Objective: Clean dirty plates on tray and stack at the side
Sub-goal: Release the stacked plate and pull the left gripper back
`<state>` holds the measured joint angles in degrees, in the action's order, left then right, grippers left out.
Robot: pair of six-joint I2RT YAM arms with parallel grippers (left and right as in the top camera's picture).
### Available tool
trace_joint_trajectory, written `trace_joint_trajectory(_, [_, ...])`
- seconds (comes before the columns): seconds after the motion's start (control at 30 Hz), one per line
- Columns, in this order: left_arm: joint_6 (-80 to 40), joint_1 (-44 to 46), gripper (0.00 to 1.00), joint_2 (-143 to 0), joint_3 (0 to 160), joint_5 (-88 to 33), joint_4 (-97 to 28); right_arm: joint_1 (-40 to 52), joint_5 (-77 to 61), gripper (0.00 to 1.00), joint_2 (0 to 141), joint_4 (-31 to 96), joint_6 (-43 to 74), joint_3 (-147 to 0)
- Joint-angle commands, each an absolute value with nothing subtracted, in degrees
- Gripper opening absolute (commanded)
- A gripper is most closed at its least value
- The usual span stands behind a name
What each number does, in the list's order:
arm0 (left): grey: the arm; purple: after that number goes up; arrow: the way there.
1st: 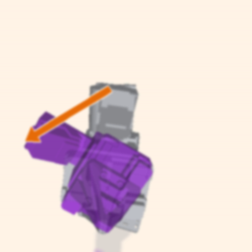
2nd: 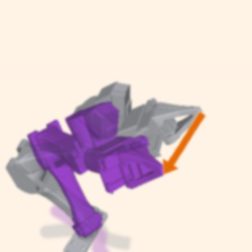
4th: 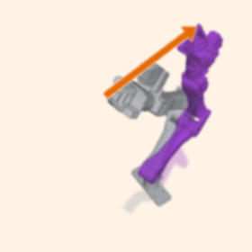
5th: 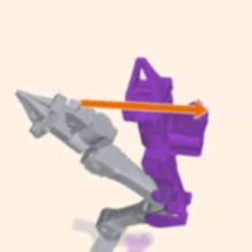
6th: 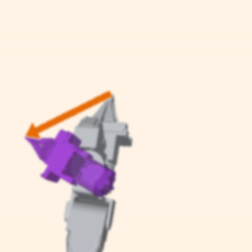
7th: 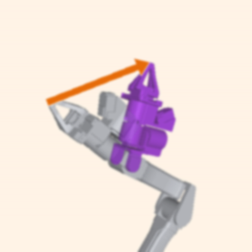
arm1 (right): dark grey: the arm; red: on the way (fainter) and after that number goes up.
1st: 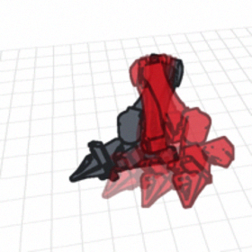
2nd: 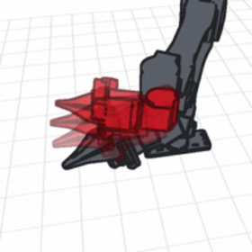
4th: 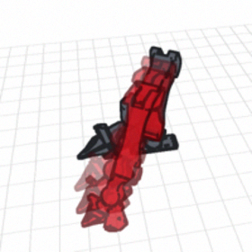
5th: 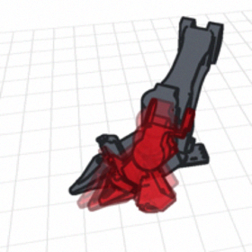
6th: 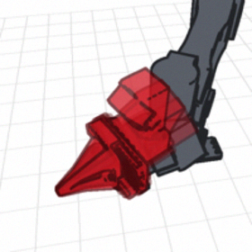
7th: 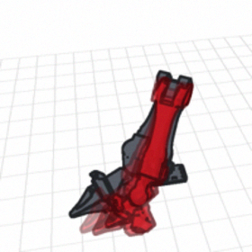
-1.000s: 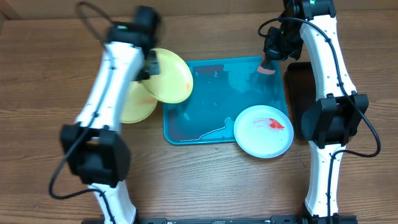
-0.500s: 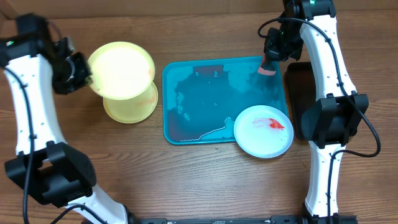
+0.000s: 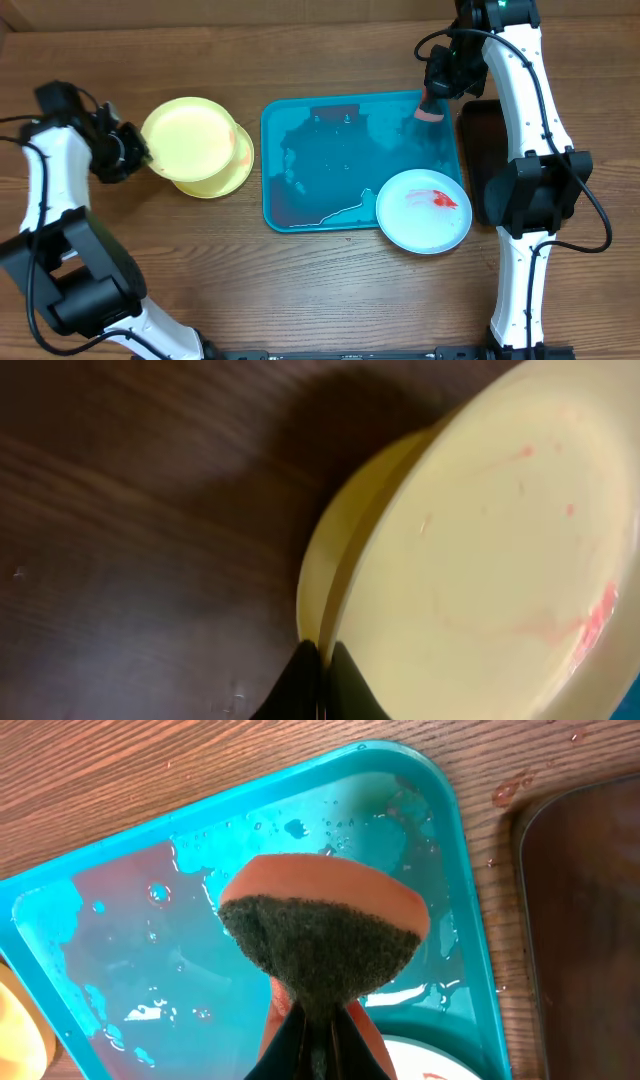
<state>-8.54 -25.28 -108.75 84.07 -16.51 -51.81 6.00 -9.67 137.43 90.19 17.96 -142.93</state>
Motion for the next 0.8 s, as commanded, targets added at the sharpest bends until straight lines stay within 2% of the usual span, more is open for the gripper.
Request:
trace_joint_trajectory(0.0, [-10.9, -24.0, 0.04, -107.4, 79.3, -14.5, -47.7, 5.8, -10.0, 0.04, 135.2, 90.2, 17.5, -145.2])
trace_joint_trajectory(0.23, [-11.4, -20.9, 0.04, -107.4, 72.8, -9.8, -38.6, 5.8, -9.9, 0.04, 135.2, 90.1, 17.5, -145.2])
trace_joint_trajectory(0.53, [-17.6, -18.6, 0.04, -107.5, 71.7, 2.6, -39.0, 5.8, -9.9, 0.04, 135.2, 90.2, 17.2, -145.2])
trace_joint_trajectory(0.57, [-17.6, -18.6, 0.06, -107.5, 71.7, 2.6, -39.2, 5.8, -9.9, 0.04, 135.2, 90.2, 17.0, -145.2])
trace_joint_trajectory(0.73, [-17.5, -18.6, 0.49, -107.5, 72.2, 3.2, -40.8, 5.8, -10.0, 0.04, 135.2, 90.2, 16.6, -145.2])
trace_joint_trajectory(0.77, [-17.3, -18.6, 0.53, -107.5, 72.5, 3.1, -41.3, 5.8, -10.0, 0.04, 135.2, 90.2, 16.6, -145.2])
